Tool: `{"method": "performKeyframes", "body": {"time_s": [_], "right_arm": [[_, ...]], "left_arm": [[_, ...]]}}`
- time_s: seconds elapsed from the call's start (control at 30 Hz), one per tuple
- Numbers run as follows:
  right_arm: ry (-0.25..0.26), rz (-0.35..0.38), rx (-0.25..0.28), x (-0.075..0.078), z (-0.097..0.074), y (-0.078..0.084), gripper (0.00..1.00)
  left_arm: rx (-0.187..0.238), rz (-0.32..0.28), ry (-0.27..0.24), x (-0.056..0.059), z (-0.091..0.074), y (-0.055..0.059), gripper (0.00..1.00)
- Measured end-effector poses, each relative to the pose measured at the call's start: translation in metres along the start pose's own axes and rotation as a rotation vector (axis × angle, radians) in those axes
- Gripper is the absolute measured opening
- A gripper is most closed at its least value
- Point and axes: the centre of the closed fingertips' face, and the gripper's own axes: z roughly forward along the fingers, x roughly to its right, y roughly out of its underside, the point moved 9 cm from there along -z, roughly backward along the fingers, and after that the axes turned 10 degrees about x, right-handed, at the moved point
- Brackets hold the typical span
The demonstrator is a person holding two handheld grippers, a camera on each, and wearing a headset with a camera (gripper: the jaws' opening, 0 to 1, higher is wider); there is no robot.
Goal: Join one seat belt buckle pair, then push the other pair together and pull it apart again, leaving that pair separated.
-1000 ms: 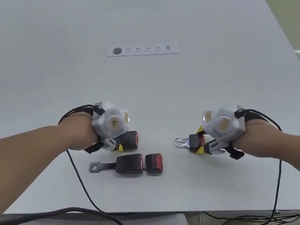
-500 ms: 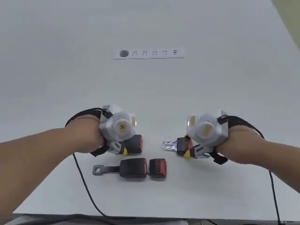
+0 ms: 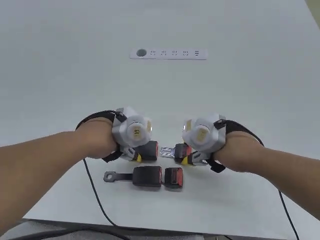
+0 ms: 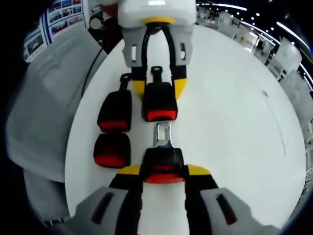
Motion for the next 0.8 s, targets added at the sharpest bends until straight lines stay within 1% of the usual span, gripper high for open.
{"method": "performKeyframes", "body": {"time_s": [0.2, 0.27, 0.33, 0.47, 0.53, 0.67, 0.73, 0.8], "right_arm": [[-0.002, -0.011, -0.006, -0.001, 0.003, -0.005, 0.32], [-0.007, -0.02, -0.002, -0.002, 0.004, -0.008, 0.32], [-0.001, -0.029, 0.003, -0.002, 0.005, -0.011, 0.32], [-0.005, -0.048, 0.003, -0.002, 0.009, -0.012, 0.32], [-0.006, -0.046, 0.008, -0.002, 0.009, -0.013, 0.32], [-0.006, -0.057, 0.016, -0.003, 0.012, -0.017, 0.31], [0.0, -0.083, 0.001, -0.003, 0.013, -0.016, 0.31], [-0.002, -0.074, 0.002, -0.002, 0.012, -0.016, 0.3]], "left_arm": [[0.0, 0.0, -0.007, 0.001, 0.0, 0.0, 0.34], [-0.002, 0.0, -0.008, 0.0, 0.0, 0.0, 0.34], [-0.004, 0.0, -0.008, 0.0, 0.0, 0.0, 0.34], [-0.01, 0.004, -0.007, 0.001, 0.0, -0.001, 0.34], [-0.01, 0.003, -0.005, 0.0, 0.0, -0.001, 0.34], [-0.016, 0.016, -0.005, 0.001, 0.0, -0.002, 0.33], [-0.019, 0.021, -0.01, 0.002, 0.0, -0.002, 0.33], [-0.021, 0.018, -0.017, 0.002, 0.0, -0.003, 0.33]]}}
